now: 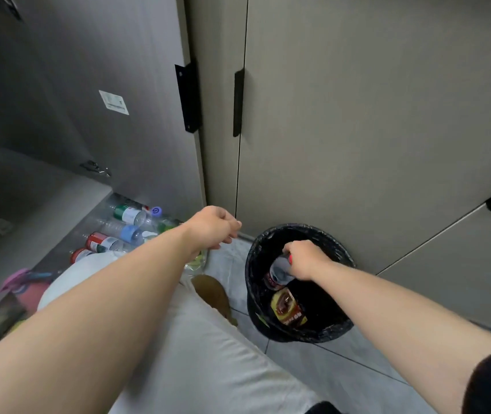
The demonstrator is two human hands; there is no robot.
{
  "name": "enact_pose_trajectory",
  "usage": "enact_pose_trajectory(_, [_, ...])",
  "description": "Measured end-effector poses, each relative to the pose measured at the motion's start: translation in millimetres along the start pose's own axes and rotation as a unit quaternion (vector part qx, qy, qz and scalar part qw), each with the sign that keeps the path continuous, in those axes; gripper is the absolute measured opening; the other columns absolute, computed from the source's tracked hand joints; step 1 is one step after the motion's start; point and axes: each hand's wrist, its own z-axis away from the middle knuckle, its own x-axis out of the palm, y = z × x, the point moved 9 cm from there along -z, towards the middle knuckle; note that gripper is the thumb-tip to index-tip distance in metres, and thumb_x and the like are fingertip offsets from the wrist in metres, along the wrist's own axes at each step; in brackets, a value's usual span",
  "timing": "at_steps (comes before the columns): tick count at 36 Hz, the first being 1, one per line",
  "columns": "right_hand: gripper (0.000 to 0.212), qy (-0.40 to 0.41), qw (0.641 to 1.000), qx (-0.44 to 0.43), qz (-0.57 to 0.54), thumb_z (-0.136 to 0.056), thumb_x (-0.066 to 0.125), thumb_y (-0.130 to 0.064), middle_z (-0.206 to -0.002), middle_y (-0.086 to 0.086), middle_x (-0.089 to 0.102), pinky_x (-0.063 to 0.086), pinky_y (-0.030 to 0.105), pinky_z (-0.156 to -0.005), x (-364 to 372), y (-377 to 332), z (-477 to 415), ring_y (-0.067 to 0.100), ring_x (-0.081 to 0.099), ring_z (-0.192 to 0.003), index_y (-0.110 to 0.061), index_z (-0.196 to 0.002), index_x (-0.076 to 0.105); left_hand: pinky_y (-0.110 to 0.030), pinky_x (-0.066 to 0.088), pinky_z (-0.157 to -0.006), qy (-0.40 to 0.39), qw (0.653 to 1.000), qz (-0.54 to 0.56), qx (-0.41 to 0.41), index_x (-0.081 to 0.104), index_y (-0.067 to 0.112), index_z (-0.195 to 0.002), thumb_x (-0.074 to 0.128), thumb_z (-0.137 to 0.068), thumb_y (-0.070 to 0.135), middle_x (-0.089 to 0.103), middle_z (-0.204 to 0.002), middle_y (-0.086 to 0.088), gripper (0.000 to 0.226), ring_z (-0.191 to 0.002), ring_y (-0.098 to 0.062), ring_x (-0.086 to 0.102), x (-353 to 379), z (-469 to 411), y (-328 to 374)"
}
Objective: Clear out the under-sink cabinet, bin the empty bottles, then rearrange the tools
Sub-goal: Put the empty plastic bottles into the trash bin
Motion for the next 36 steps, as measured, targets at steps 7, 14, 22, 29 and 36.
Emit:
enact_pose_trajectory(7, [0.040,0.049,0.997,0.008,-0.064,-0.090,0.064,-0.032,-0.124,0.012,0.057,0.051,0.037,-0.093,41.4,-8.8,-18.2,0.036,0.061,-0.112,-0.026,-0.129,0.059,-0.026,0.048,-0.061,0.019,1.000,0.006,0.012,0.068,0.016,-0.096,0.060,-0.099,0.027,0.076,-0.097,-0.004,0.014,-0.099,-0.022,0.071,-7.1,-0.8,0.6])
enact_pose_trajectory(14, [0.029,0.042,0.994,0.023,-0.096,-0.088,0.061,-0.022,-0.111,0.014,0.064,0.052,0.037,-0.085,56.7,-8.4,-28.2,0.036,0.063,-0.103,-0.021,-0.117,0.058,-0.025,0.049,-0.061,0.023,1.000,0.007,0.010,0.068,0.015,-0.097,0.058,-0.100,0.022,0.075,-0.100,-0.006,0.013,-0.102,-0.025,0.070,-12.1,-0.9,-0.6])
enact_pose_trajectory(22, [0.042,0.044,0.994,0.011,-0.098,-0.082,0.068,-0.027,-0.117,0.007,0.052,0.049,0.037,-0.088,46.5,-3.2,-25.8,0.034,0.059,-0.106,-0.024,-0.120,0.052,-0.028,0.050,-0.069,0.033,0.999,0.004,0.018,0.069,0.014,-0.096,0.058,-0.098,0.020,0.074,-0.100,-0.011,0.012,-0.097,-0.026,0.069,-16.4,0.7,2.5])
enact_pose_trajectory(29, [0.017,0.200,0.977,-0.034,-0.060,-0.077,0.046,-0.016,-0.093,-0.005,0.064,0.047,0.034,-0.069,-42.1,-29.4,-1.2,0.027,0.054,-0.077,-0.029,-0.084,0.053,-0.027,0.047,-0.077,0.028,0.998,-0.044,0.046,0.071,0.015,-0.097,0.061,-0.096,0.023,0.069,-0.089,0.004,0.012,-0.093,-0.017,0.066,-31.6,10.1,15.4])
enact_pose_trajectory(36, [0.023,0.238,0.919,-0.278,-0.148,-0.082,0.050,-0.005,-0.080,-0.012,0.060,0.040,0.023,-0.066,-125.5,-166.6,19.3,0.005,0.053,-0.071,-0.025,-0.080,0.062,-0.025,0.053,-0.067,0.051,0.993,-0.094,0.045,0.070,0.015,-0.101,0.064,-0.096,0.027,0.076,-0.095,-0.004,0.014,-0.090,-0.022,0.074,-136.2,23.3,1.9])
